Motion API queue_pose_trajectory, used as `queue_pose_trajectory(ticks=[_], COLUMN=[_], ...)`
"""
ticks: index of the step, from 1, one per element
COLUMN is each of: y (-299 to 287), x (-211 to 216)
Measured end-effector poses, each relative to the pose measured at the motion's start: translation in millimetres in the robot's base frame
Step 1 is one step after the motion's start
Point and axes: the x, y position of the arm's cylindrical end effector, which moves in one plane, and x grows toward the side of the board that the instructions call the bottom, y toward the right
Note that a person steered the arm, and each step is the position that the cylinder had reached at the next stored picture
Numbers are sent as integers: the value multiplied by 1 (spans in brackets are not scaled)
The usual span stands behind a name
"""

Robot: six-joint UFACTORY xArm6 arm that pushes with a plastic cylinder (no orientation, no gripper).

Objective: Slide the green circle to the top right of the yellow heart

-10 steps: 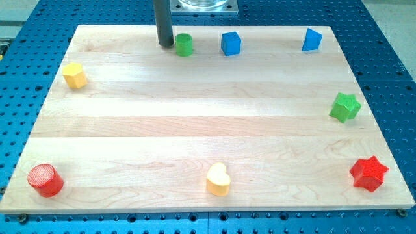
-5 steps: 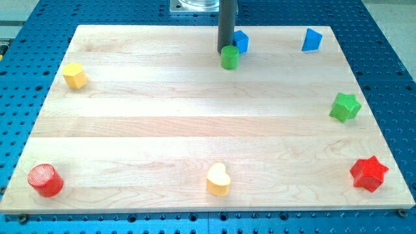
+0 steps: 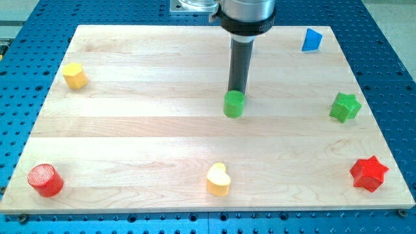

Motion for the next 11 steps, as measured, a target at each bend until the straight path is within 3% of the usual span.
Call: queue_pose_trajectory(ticks=[2,3,6,8,9,11], y=[-43,-34,7,51,19,-112], x=[10,24,133,133,133,120])
